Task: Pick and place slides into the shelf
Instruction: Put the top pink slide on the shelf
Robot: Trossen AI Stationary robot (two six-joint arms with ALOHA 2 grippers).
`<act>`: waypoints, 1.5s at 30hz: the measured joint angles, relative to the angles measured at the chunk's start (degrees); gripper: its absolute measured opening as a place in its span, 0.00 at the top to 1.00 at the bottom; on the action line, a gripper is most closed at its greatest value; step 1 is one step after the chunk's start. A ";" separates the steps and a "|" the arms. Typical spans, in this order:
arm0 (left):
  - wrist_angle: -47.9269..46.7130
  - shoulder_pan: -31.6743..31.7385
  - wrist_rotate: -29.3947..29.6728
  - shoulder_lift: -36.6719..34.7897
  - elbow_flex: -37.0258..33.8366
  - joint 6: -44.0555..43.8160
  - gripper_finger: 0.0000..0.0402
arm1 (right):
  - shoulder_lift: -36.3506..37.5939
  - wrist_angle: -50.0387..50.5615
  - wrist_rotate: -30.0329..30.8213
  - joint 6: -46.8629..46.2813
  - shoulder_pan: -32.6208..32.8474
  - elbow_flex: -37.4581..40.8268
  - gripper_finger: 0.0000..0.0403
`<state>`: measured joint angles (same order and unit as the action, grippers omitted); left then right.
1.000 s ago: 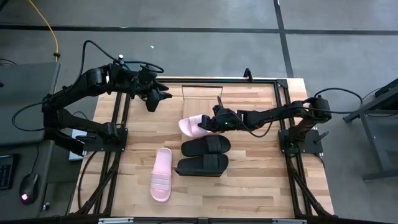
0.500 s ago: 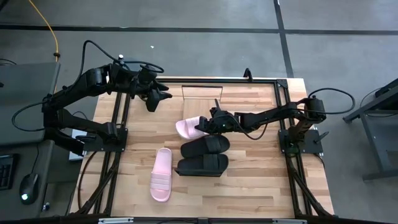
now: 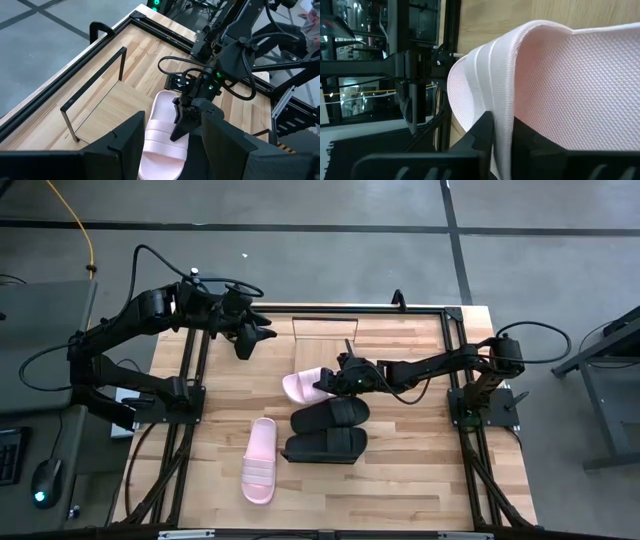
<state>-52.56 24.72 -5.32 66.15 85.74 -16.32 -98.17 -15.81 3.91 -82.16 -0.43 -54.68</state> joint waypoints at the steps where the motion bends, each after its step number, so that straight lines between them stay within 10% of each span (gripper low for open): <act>1: 0.00 -0.01 0.00 0.00 0.00 0.00 0.55 | 0.00 0.02 0.04 0.04 0.00 0.00 0.90; 14: 0.00 -0.01 0.00 0.00 0.01 -0.03 0.55 | 0.22 2.22 -0.11 0.59 0.04 0.00 0.71; 45: -0.02 0.00 0.48 0.00 -0.01 0.00 0.55 | 10.49 25.81 3.59 11.35 -7.05 0.04 0.70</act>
<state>-52.58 24.72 -4.84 66.15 85.73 -16.32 -87.68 10.00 7.50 -70.81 -7.48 -54.63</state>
